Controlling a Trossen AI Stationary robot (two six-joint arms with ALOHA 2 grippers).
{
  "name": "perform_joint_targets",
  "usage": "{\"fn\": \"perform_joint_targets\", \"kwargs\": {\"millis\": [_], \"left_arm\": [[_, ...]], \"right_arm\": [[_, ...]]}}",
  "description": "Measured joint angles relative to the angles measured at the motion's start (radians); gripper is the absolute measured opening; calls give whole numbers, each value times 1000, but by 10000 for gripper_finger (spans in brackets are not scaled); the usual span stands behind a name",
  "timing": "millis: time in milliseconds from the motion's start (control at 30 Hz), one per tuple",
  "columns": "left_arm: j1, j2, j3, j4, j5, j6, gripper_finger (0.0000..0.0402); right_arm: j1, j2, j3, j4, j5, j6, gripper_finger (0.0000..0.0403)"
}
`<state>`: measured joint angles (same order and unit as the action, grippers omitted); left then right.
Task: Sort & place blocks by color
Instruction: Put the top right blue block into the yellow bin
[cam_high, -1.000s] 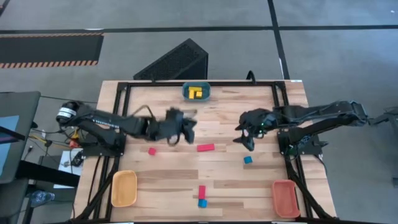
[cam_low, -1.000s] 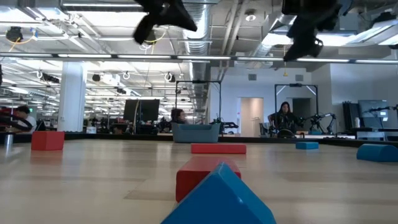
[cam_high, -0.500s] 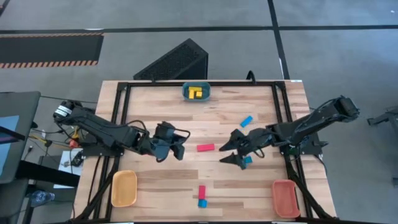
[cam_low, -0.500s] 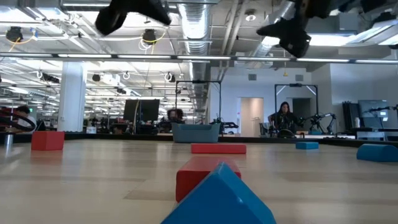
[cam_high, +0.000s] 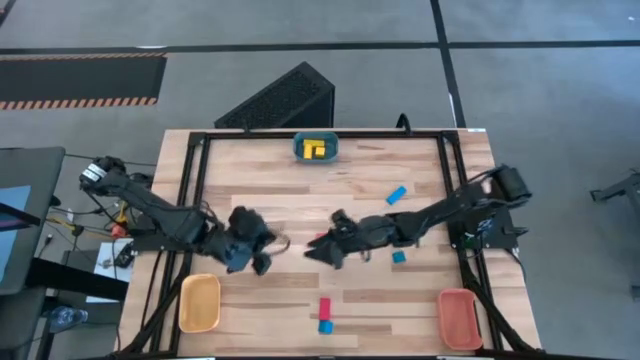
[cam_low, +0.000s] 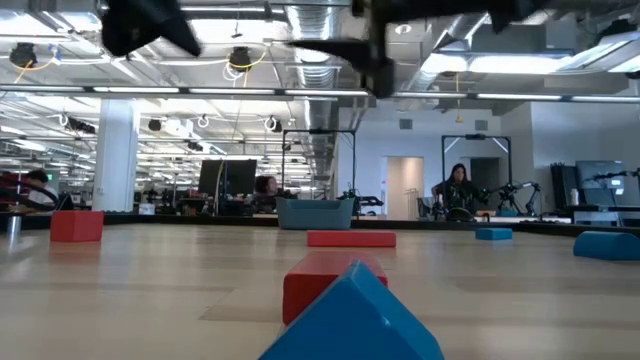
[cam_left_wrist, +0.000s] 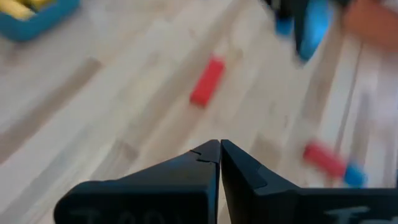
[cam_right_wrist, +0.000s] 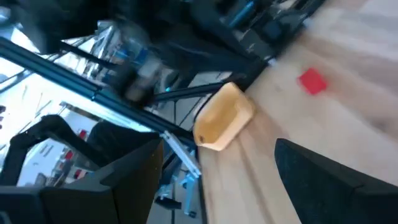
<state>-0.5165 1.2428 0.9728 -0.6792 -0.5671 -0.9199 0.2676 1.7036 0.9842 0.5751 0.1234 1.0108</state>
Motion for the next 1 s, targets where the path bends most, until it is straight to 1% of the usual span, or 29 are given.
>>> {"fn": "perform_joint_targets", "kwargs": {"millis": [67,133,267,333,433,500,633,733,800,833,933,1000], "left_arm": [[-42,0,-40,13,31,15,0],[-78,0,-79,41,62,15,0],[-137,0,-156,89,75,13,0],[-153,0,-189,88,74,10,0],[-160,0,-243,86,73,9,0],[-159,0,-278,100,74,-9,0],[-159,0,-345,135,100,-151,0],[-159,1,-388,151,118,-285,0],[-159,1,-403,148,118,-359,0],[-159,1,-408,148,118,-371,0],[-147,1,-420,140,95,-355,1],[-120,1,-421,127,75,-351,7]], "right_arm": [[17,51,102,-121,36,18,325],[34,98,215,-303,85,32,319],[67,172,431,-760,188,112,306],[84,200,522,-979,216,158,301],[102,230,639,-1235,238,196,299],[103,233,685,-1396,250,204,297],[59,216,701,-1623,292,261,296],[-14,187,702,-1724,293,255,296],[-69,176,690,-1770,275,212,296],[-98,176,678,-1787,247,180,296],[-183,180,624,-1808,146,42,295],[-233,178,570,-1812,120,-51,295]]}}
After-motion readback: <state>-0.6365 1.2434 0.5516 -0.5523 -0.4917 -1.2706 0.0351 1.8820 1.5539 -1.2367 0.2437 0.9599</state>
